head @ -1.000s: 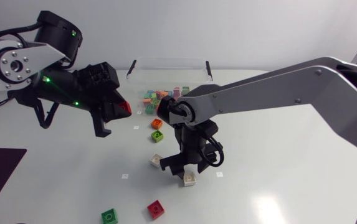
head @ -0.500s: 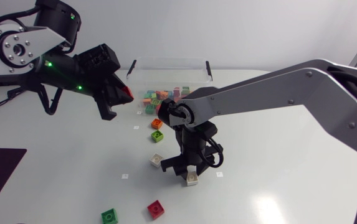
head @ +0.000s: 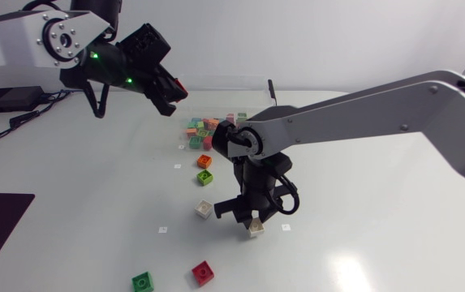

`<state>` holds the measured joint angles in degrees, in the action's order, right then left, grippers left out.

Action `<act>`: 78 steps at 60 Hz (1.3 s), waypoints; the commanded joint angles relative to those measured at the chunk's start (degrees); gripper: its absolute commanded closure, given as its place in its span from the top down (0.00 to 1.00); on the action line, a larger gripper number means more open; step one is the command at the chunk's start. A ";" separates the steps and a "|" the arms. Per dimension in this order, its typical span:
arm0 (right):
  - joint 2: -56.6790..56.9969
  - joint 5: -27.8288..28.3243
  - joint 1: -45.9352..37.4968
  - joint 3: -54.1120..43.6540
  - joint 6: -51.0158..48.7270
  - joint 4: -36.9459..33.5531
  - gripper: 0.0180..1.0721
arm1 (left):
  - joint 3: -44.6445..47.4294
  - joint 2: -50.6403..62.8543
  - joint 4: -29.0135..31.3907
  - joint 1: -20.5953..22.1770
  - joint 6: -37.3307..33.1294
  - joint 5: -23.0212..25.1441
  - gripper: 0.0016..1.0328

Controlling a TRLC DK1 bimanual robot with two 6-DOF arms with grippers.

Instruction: Place the duplo bricks in the container

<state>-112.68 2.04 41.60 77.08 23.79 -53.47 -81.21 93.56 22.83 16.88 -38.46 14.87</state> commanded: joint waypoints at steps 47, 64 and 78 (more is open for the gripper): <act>8.53 0.68 -9.09 16.88 -7.27 -2.51 0.28 | -16.17 21.31 -9.21 -2.82 13.32 -1.95 0.95; 5.63 -1.16 -10.14 24.26 -7.71 0.74 0.27 | -6.94 9.01 -4.37 -3.70 7.34 -1.87 0.95; 2.29 -2.75 -10.84 28.48 -8.06 6.36 0.27 | 3.07 -0.75 5.38 -3.61 -3.91 -1.69 0.95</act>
<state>-107.68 0.10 31.46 103.35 16.36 -48.34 -82.35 95.48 25.50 13.50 -37.41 13.15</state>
